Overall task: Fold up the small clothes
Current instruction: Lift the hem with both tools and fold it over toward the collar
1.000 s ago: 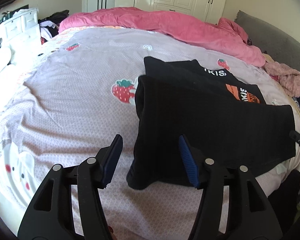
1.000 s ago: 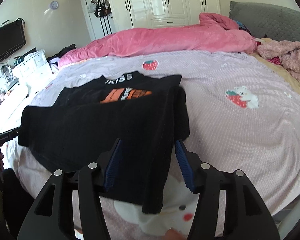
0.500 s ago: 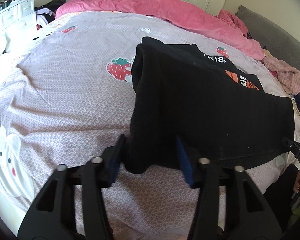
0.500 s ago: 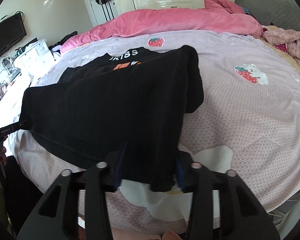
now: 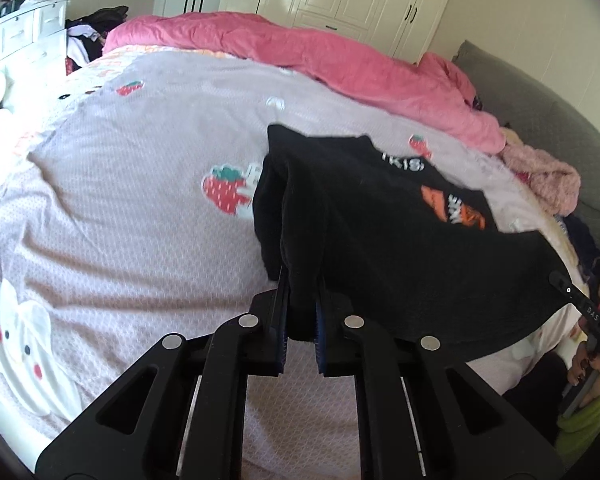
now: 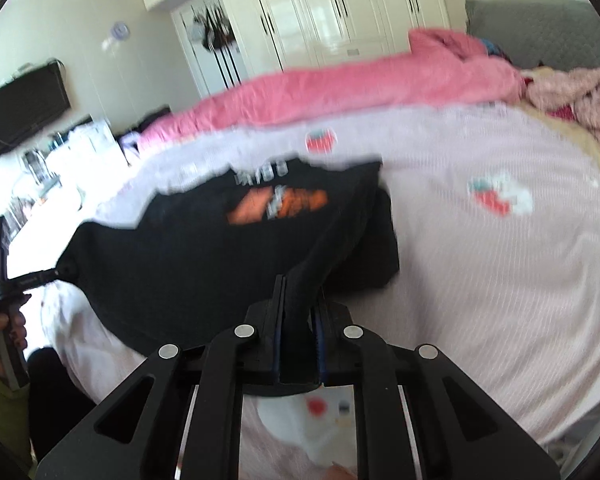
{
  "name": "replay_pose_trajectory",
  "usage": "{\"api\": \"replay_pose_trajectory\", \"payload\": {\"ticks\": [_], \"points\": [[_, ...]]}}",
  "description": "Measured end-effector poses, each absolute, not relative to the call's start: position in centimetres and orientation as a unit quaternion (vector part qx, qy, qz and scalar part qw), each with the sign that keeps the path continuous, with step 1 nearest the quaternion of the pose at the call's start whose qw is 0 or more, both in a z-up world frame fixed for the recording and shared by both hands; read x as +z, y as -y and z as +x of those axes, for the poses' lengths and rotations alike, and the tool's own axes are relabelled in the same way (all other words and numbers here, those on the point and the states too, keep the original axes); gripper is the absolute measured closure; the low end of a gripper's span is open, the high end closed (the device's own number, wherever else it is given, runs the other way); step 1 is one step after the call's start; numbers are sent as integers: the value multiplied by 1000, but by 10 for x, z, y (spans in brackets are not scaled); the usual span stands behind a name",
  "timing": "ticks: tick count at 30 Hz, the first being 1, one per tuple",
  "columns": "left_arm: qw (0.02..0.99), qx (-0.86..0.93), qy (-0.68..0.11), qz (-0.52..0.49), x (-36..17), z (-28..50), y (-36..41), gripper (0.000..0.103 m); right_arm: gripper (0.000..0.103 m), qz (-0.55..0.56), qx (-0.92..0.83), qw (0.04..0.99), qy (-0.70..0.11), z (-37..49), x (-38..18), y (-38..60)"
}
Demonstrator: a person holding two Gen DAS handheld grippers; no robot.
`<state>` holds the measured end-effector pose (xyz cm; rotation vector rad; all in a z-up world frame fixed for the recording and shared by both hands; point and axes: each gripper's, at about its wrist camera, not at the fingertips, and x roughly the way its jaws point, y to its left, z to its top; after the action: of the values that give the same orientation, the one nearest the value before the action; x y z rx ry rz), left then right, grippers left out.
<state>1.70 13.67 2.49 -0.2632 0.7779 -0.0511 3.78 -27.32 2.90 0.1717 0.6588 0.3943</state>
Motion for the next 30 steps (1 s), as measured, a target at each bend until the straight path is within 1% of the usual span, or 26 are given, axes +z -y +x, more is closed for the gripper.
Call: {"api": "replay_pose_trajectory", "payload": {"ticks": [6,9,13,21,26,28,30], "points": [[923,-27,-355,-148,46,46,-142,99,92,117,194,932,-282,76,57,278],[926,-2,-347,-147,49,65,-149,99,92,135,188,932,-279,100,63,280],[923,15,-346,-170,46,93,-160,99,92,136,158,933,-293,131,63,277],[918,39,-350,-182,38,149,-164,99,92,148,107,931,-315,186,51,274],[914,54,-356,-188,12,159,-168,98,92,168,91,921,-339,206,20,278],[912,57,-362,-183,2,159,-167,96,91,162,87,920,-347,209,6,279],[910,61,-365,-185,-4,157,-169,89,91,171,91,915,-355,210,-2,281]]}}
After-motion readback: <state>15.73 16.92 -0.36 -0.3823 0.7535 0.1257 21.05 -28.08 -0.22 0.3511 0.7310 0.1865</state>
